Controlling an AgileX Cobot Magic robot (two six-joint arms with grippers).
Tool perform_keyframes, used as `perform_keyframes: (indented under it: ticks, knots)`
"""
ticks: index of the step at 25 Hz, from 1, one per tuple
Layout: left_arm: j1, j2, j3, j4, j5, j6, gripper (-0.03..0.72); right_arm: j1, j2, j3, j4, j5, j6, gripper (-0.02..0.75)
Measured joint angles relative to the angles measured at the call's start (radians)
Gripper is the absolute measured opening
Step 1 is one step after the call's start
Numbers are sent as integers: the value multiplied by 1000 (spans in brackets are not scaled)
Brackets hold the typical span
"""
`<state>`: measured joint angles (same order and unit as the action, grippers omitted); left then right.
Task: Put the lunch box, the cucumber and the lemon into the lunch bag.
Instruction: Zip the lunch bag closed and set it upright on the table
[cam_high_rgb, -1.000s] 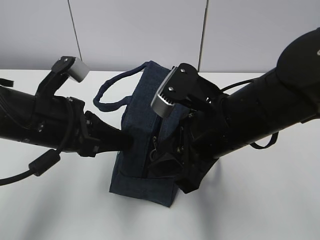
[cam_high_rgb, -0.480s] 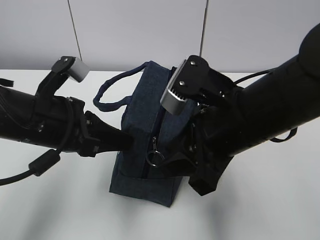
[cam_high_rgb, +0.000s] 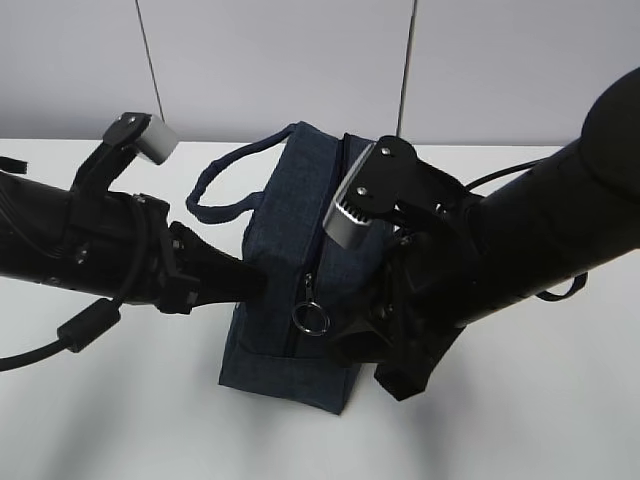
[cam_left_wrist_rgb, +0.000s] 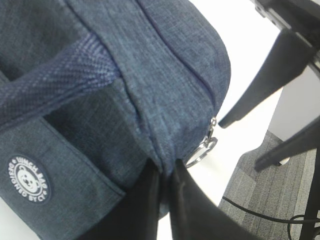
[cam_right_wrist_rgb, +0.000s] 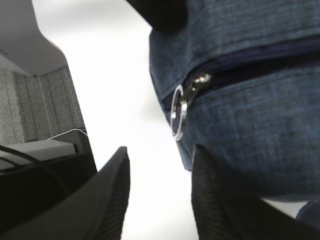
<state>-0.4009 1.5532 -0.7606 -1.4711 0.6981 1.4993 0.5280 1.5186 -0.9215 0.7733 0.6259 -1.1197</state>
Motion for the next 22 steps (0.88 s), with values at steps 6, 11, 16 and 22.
perform_keyframes:
  ticks: [6,11,16,22]
  knots:
    - [0,0,0,0,0,0,-6,0,33,0,92,-27,-66,307]
    - [0,0,0,0,0,0,-6,0,55,0,216,-33,-166,307]
    - [0,0,0,0,0,0,-6,0,55,0,253,-43,-197,307]
    - [0,0,0,0,0,0,-6,0,57,0,257,-59,-201,307]
